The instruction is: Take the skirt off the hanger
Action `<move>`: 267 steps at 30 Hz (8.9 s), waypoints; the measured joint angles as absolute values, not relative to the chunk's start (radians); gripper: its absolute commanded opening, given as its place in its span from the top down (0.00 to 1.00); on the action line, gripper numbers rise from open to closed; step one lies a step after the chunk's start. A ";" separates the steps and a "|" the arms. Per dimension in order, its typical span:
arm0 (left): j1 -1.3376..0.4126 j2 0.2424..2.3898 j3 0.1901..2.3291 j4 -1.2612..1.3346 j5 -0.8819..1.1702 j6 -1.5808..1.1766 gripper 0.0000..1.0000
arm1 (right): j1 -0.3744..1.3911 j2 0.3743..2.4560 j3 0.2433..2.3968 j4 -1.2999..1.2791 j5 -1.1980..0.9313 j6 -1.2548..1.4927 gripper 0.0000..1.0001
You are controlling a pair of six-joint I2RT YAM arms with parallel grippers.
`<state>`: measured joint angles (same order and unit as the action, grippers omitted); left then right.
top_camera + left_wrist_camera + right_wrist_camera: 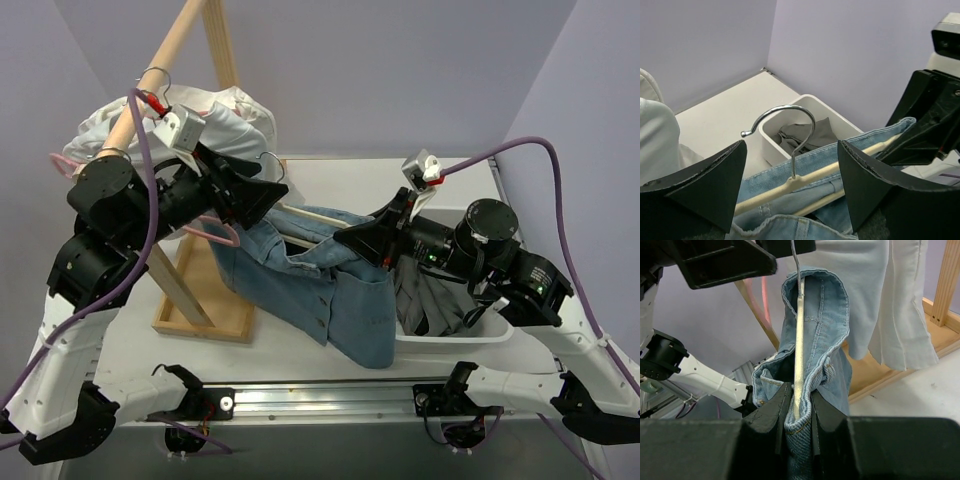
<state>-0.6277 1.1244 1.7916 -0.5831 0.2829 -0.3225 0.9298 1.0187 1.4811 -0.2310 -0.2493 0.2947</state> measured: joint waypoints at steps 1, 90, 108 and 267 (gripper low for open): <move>-0.628 1.136 1.792 -0.584 0.281 -0.316 0.19 | 0.930 1.019 1.481 -0.230 -0.250 0.299 1.00; -0.647 1.200 1.678 -0.178 0.401 -0.701 0.98 | 0.936 0.694 1.142 -0.432 0.443 0.475 1.00; -0.648 1.184 1.733 0.131 0.644 -1.003 0.98 | 0.709 1.320 1.483 -0.253 0.242 0.405 1.00; -0.664 0.614 1.112 -0.511 0.695 -0.542 0.06 | 1.095 1.708 2.383 -0.433 -0.164 0.116 1.00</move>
